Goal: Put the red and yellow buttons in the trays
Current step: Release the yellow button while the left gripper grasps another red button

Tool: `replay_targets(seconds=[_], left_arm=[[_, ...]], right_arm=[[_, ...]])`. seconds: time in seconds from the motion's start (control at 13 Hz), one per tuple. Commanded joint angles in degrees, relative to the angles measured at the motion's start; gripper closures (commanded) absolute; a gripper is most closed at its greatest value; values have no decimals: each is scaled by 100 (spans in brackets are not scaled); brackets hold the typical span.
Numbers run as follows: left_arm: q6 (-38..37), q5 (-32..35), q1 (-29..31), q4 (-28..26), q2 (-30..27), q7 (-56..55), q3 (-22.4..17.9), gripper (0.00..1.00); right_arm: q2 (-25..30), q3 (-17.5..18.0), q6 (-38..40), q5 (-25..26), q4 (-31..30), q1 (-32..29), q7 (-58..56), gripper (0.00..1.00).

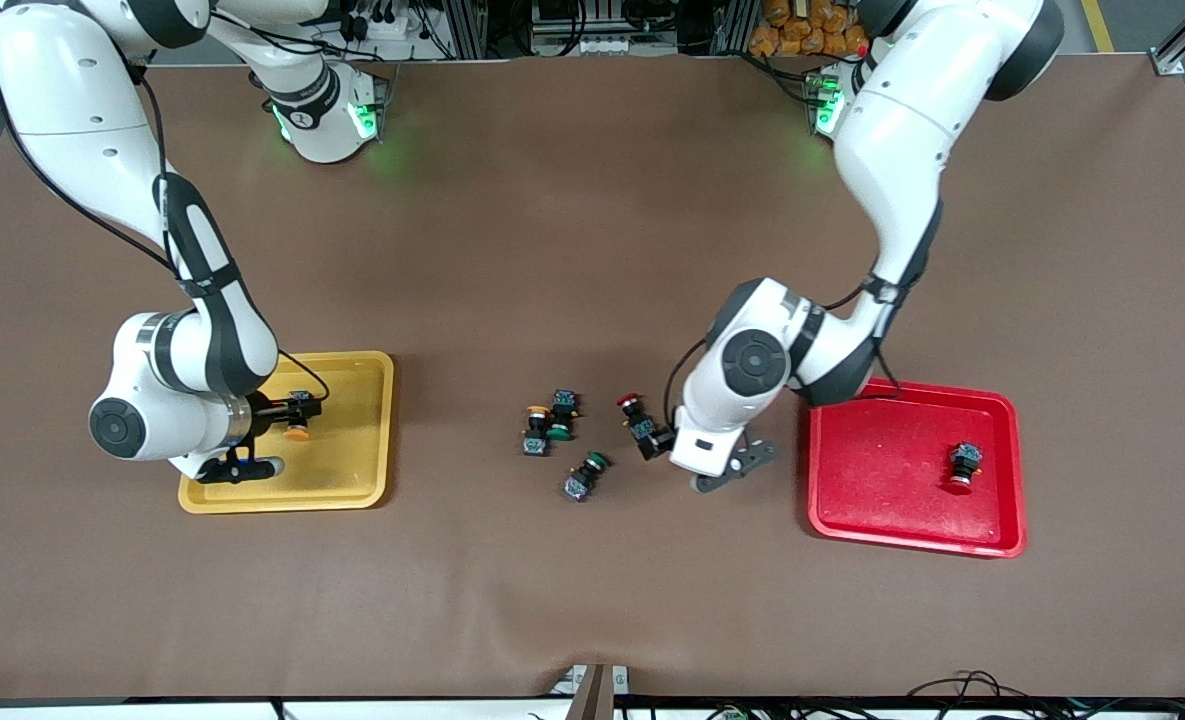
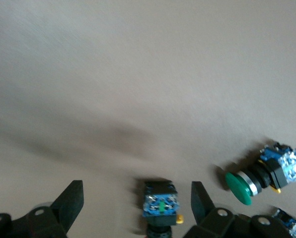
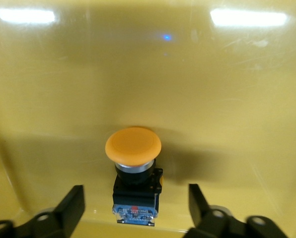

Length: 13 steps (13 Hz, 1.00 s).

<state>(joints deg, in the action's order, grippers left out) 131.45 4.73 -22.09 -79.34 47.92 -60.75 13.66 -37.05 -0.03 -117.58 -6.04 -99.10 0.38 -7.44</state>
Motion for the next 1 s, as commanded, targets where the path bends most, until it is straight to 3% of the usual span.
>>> replay_targets(seconds=[0.0, 0.23, 0.46, 0.54, 0.93], left_arm=[[266, -51, -225, 217, 252, -147, -83, 4], [284, -24, -392, 217, 375, -157, -127, 4], [293, -24, -883, 209, 463, -165, -617, 5], [293, -24, -971, 209, 472, -165, -680, 11], [276, -24, -990, 209, 473, -192, -698, 76]], right_arm=[[49, 82, 34, -3, 83, -144, -47, 0], [66, 82, 121, -3, 241, -153, -55, 0], [75, 91, 438, -12, 452, -109, -21, 0], [84, 108, 490, -12, 479, -91, -12, 0], [101, 126, 1315, -223, 1032, 5, 233, 0]])
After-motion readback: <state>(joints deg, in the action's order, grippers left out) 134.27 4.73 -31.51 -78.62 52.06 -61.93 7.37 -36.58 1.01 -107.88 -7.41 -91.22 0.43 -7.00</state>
